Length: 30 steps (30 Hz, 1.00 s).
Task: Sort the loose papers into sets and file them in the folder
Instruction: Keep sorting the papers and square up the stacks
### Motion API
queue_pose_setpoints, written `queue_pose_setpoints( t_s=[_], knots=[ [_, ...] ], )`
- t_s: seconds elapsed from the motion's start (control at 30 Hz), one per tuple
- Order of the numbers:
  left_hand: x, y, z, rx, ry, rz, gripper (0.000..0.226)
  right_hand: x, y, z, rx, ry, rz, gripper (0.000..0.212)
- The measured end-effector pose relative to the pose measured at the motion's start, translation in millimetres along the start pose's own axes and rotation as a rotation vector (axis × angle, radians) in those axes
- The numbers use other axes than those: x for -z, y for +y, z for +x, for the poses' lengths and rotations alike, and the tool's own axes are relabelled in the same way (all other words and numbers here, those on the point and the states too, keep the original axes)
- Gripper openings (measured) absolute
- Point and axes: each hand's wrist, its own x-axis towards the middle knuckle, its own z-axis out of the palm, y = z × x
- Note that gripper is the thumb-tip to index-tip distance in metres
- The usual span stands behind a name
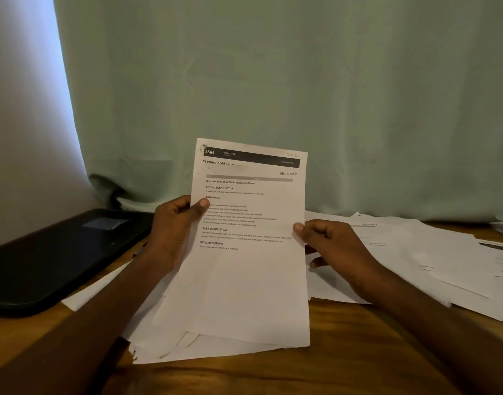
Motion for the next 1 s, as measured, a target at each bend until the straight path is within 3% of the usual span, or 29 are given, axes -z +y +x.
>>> queue_pose_setpoints(
  t_s=[0.1,0.23,0.3,0.4,0.53,0.6,0.7,0.77,0.87,0.93,1.0],
  knots=[
    [-4,-1,-3,0.030,-0.020,0.016,0.020,-1,1,-1,-0.046,-0.005,0.046,0.014],
    [-4,0,0,0.061,-0.057,0.140,0.025,5,6,5,-0.126,0.192,0.210,0.007],
    [6,-1,8,-0.020,-0.041,0.438,0.031,13,13,11,-0.160,0.317,0.183,0.004],
    [33,-9,22,-0.151,-0.006,1.164,0.026,27,23,18,-0.189,0.457,-0.029,0.008],
    [60,-11,26,0.062,-0.172,1.526,0.059,38,22,20,-0.143,0.525,-0.409,0.033],
    [59,-11,22,0.170,-0.249,1.602,0.083,39,26,19,-0.138,0.490,-0.482,0.040],
    [54,-14,19,0.248,-0.236,1.616,0.116,37,30,14,-0.177,0.429,-0.665,0.056],
    [49,-15,16,0.252,-0.206,1.663,0.112,37,28,12,-0.131,0.418,-0.864,0.060],
    [44,-16,13,0.238,-0.169,1.695,0.098,34,24,14,0.133,0.335,-0.980,0.055],
    [42,-17,10,0.232,-0.165,1.694,0.097,23,16,10,0.382,0.154,-0.824,0.045],
    [40,-18,8,0.243,-0.179,1.709,0.095,2,8,0,0.538,-0.144,-0.657,0.038]
  ],
)
